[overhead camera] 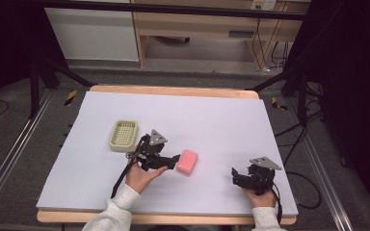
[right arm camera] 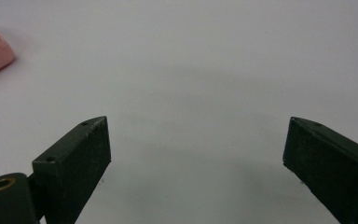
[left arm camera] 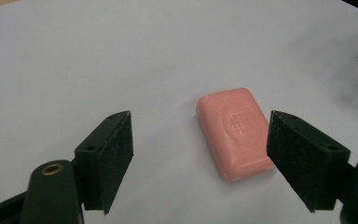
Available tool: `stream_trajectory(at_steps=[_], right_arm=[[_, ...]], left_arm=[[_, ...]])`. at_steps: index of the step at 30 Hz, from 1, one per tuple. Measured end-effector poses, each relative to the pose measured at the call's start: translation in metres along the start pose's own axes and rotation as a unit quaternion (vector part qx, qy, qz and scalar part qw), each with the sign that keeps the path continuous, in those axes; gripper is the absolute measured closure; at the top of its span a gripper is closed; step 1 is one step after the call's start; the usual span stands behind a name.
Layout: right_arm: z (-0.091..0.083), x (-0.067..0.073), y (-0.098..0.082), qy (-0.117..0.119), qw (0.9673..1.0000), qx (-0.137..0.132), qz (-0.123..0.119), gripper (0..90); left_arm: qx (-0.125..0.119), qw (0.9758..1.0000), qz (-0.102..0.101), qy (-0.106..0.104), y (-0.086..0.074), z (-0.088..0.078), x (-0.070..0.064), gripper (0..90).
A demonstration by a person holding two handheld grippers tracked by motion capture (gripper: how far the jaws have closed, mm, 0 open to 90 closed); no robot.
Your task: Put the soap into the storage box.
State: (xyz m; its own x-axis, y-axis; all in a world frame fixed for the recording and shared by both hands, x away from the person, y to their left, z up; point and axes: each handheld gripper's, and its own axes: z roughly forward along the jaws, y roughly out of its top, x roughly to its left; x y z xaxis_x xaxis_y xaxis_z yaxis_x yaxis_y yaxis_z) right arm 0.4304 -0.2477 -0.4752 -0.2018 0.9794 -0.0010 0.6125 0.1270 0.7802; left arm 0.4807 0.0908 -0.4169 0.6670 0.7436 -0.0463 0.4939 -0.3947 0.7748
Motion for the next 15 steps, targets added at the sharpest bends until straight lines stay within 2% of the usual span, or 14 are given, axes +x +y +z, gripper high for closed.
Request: stream_trajectory(at_steps=[6, 15], right_arm=[[0.000, 0.000, 0.000, -0.001, 1.0000, 0.000, 0.000, 7.8], [0.000, 0.000, 0.000, 0.000, 1.0000, 0.000, -0.002, 7.8]], left_arm=[[0.011, 0.9999, 0.011, -0.006, 0.003, 0.006, -0.007, 22.5], [0.022, 0.9996, 0.015, -0.014, 0.006, 0.016, -0.014, 22.5]])
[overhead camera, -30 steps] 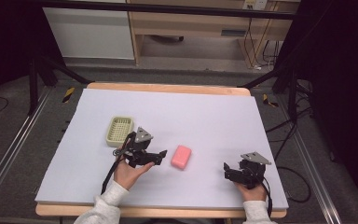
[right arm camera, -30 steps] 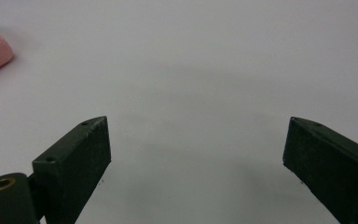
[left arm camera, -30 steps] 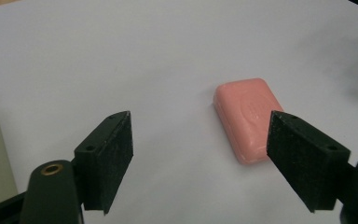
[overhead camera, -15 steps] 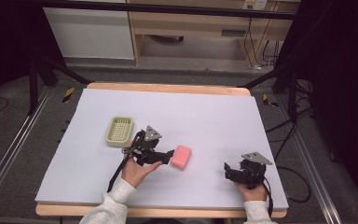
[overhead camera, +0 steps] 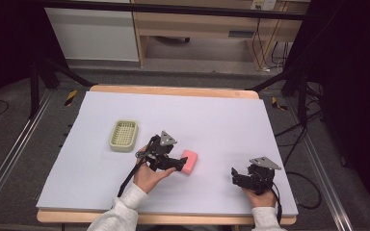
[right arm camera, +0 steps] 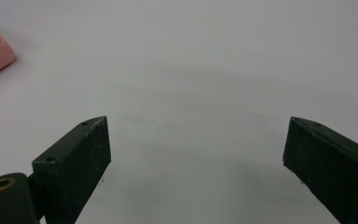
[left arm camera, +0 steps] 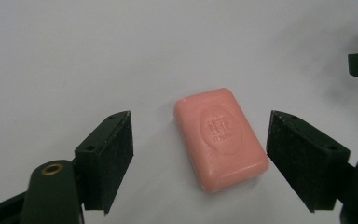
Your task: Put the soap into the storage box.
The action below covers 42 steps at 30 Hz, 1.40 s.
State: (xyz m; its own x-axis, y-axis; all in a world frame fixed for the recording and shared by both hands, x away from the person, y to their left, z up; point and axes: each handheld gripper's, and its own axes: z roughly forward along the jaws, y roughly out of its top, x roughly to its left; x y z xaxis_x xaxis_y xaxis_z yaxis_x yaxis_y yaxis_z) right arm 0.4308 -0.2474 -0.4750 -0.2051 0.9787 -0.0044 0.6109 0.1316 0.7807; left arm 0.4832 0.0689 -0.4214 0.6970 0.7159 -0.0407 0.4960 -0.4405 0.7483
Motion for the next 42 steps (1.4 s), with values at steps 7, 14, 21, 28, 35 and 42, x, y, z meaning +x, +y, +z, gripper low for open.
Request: stream_trajectory(at_steps=[7, 14, 21, 28, 35, 42], right_arm=[[0.000, 0.001, 0.000, -0.001, 1.0000, 0.001, 0.000, 7.7], [0.000, 0.001, 0.000, -0.001, 1.0000, 0.000, -0.001, 7.8], [0.000, 0.001, 0.000, -0.001, 1.0000, 0.000, -0.001, 7.7], [0.000, 0.001, 0.000, 0.001, 1.0000, 0.000, -0.001, 7.8], [0.001, 0.001, 0.000, 0.002, 1.0000, 0.003, -0.001, 7.8], [0.001, 0.001, 0.000, 0.002, 1.0000, 0.003, 0.000, 7.7]], left_arm=[[0.010, 0.9999, 0.001, -0.006, 0.001, 0.010, -0.006, 22.4], [0.020, 0.9998, 0.003, -0.009, 0.001, 0.019, -0.009, 22.4], [0.031, 0.9995, 0.005, -0.009, 0.002, 0.026, -0.013, 22.6], [0.039, 0.9992, 0.004, -0.008, 0.002, 0.036, -0.016, 23.7], [0.049, 0.9988, 0.002, -0.007, 0.001, 0.044, -0.017, 24.8], [0.060, 0.9981, -0.002, -0.010, -0.001, 0.050, -0.017, 25.9]])
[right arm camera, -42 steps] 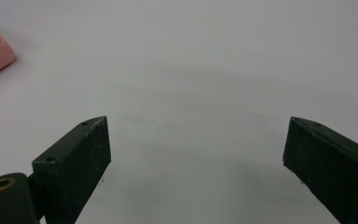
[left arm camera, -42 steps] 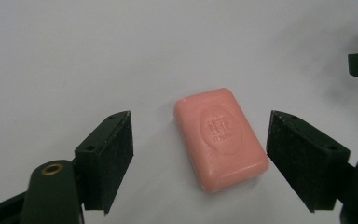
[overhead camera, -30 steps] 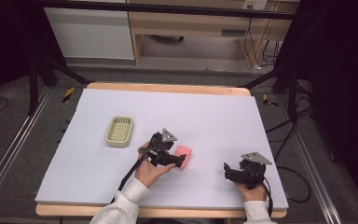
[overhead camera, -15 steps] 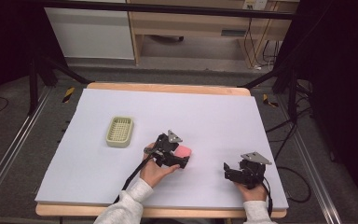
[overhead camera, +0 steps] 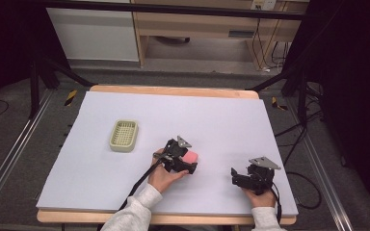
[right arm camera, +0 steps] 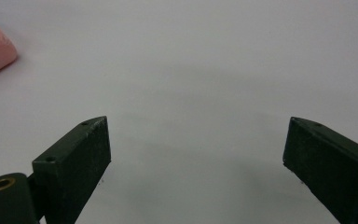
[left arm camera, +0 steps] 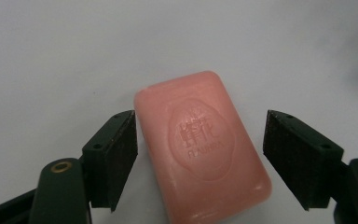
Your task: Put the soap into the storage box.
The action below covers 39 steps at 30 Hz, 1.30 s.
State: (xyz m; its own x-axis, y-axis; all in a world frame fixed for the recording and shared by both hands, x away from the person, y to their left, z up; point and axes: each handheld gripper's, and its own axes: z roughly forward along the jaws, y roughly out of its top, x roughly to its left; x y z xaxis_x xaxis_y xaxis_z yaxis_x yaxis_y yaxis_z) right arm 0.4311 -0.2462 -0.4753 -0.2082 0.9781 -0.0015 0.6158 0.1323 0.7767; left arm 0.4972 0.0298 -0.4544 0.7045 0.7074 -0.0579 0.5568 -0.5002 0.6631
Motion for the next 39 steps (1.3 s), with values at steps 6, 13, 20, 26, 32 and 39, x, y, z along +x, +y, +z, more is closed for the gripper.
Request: stream_trajectory(at_steps=[6, 13, 20, 26, 32, 39], right_arm=[[0.000, 0.000, 0.000, 0.000, 1.0000, 0.000, -0.003, 7.8], [0.001, 0.000, 0.000, 0.002, 1.0000, 0.001, -0.003, 7.7], [0.001, 0.000, 0.000, 0.002, 1.0000, 0.001, -0.003, 7.7], [0.001, 0.000, 0.000, 0.002, 1.0000, 0.003, -0.002, 7.8], [0.001, 0.000, 0.000, 0.001, 1.0000, 0.003, -0.003, 7.8], [0.001, 0.000, 0.000, 0.001, 1.0000, 0.003, -0.002, 7.7]], left_arm=[[0.006, 1.0000, -0.005, 0.000, -0.001, 0.005, -0.001, 26.8], [0.014, 0.9999, -0.008, 0.006, 0.000, 0.009, 0.000, 26.5], [0.019, 0.9997, -0.015, 0.004, 0.000, 0.012, 0.001, 26.0], [0.021, 0.9996, -0.015, 0.003, 0.000, 0.012, 0.001, 27.3], [0.029, 0.9991, -0.030, -0.004, -0.002, 0.009, 0.004, 34.4], [0.034, 0.9991, -0.026, -0.004, -0.001, 0.009, 0.005, 35.3]])
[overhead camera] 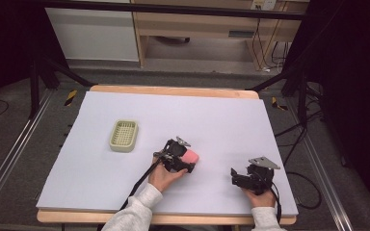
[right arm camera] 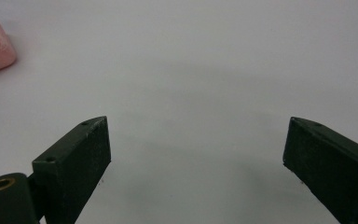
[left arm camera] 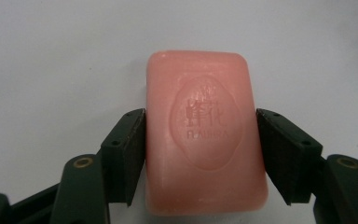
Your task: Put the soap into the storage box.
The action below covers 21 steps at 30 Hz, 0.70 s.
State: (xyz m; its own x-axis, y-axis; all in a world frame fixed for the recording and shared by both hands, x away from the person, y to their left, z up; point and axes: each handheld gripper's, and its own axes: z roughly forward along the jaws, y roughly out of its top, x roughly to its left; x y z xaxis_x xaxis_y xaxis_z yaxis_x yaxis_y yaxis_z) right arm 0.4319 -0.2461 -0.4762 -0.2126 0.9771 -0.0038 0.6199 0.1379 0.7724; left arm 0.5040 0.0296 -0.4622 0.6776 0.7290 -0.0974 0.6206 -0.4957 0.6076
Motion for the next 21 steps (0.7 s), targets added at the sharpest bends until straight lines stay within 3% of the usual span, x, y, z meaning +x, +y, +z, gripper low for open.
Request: stream_trajectory(at_steps=[12, 21], right_arm=[[0.0003, 0.0001, 0.0000, 0.001, 1.0000, 0.000, 0.001, 7.7], [0.0002, 0.0004, -0.0001, 0.003, 1.0000, 0.000, 0.001, 7.8]], left_arm=[[0.023, 0.9992, 0.028, 0.017, 0.0043, 0.0058, -0.0036, 35.2], [0.028, 0.9989, 0.034, 0.016, 0.0052, 0.0053, -0.0031, 36.7]])
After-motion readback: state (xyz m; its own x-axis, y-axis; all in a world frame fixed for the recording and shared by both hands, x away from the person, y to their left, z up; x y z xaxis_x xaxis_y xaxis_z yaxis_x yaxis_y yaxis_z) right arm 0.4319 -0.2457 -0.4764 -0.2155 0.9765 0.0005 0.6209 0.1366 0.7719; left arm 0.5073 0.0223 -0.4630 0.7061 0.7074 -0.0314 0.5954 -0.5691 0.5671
